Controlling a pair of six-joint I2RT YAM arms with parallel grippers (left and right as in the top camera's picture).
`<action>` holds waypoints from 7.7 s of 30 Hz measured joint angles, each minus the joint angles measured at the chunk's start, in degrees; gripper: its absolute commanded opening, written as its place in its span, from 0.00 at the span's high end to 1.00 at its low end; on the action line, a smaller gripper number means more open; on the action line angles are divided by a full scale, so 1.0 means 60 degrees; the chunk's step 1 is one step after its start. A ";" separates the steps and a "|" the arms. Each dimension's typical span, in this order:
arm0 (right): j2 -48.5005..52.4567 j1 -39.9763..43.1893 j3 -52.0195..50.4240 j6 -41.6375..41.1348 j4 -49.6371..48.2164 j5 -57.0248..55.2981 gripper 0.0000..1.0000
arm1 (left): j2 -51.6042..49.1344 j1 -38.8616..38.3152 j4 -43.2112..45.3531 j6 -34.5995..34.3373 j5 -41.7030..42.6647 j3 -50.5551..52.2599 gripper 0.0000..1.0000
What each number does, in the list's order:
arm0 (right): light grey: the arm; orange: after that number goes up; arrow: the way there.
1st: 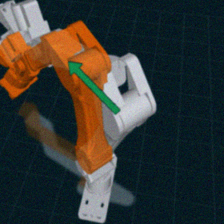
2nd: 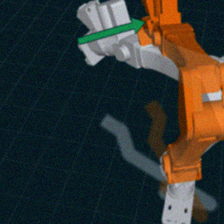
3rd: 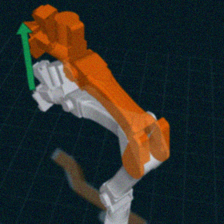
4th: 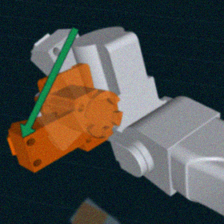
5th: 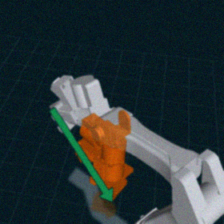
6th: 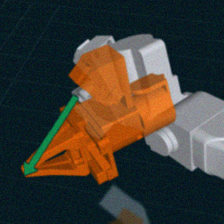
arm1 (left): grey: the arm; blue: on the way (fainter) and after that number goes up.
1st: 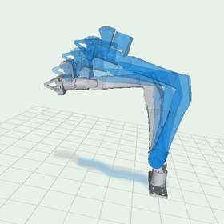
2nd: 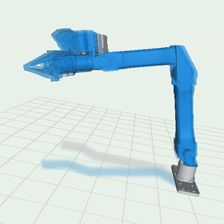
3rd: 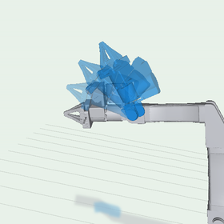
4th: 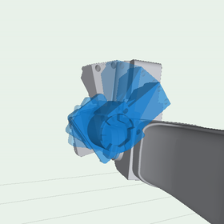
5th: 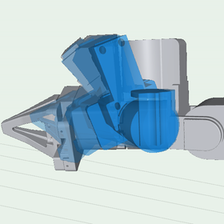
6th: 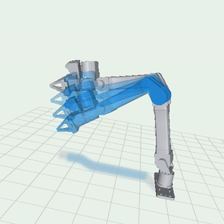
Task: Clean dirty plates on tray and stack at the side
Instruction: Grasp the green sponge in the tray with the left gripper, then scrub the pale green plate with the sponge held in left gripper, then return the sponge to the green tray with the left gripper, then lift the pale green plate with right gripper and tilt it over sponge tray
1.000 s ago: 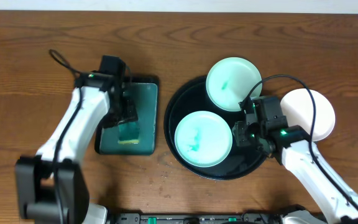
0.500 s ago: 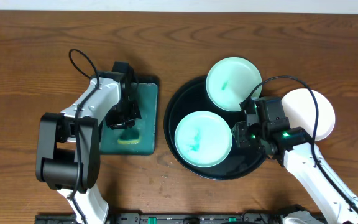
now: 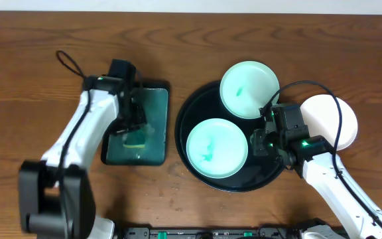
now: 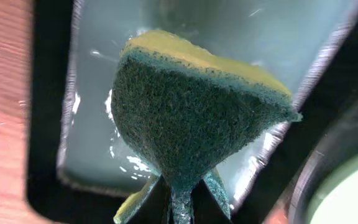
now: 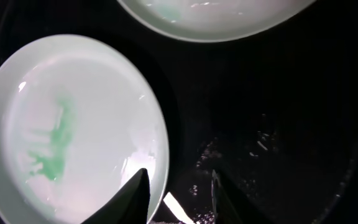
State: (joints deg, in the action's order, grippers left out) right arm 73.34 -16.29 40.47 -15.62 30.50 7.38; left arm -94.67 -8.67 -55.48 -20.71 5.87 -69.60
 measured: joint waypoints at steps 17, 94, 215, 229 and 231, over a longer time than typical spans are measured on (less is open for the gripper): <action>0.2051 0.0000 0.0000 0.0474 -0.1096 0.0765 0.64 | 0.0739 0.0000 -0.0433 0.0215 0.0058 0.0000 0.93; 0.3024 -0.0102 0.0251 -0.0291 -0.0954 0.1606 0.99 | -0.2521 -0.5763 0.1020 -0.2204 0.0874 -0.0433 0.93; 0.4787 -0.5144 0.5311 0.2197 -0.5206 -0.3847 0.99 | 0.4867 0.0375 -0.0080 0.0430 0.0470 0.0419 0.19; 0.3180 -0.6087 0.5315 0.5217 -0.6284 -0.6430 0.99 | 0.4867 0.0375 -0.0080 0.0430 0.0470 0.0419 0.19; 0.3162 -0.6113 0.5315 0.5570 -0.6459 -0.6579 0.99 | 0.4867 0.0375 -0.0080 0.0433 0.0470 0.0419 0.19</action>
State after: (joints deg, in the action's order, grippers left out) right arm 92.31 -52.97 72.36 17.80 -8.25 -32.10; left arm -65.47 -6.42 -55.96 -18.11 8.69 -67.09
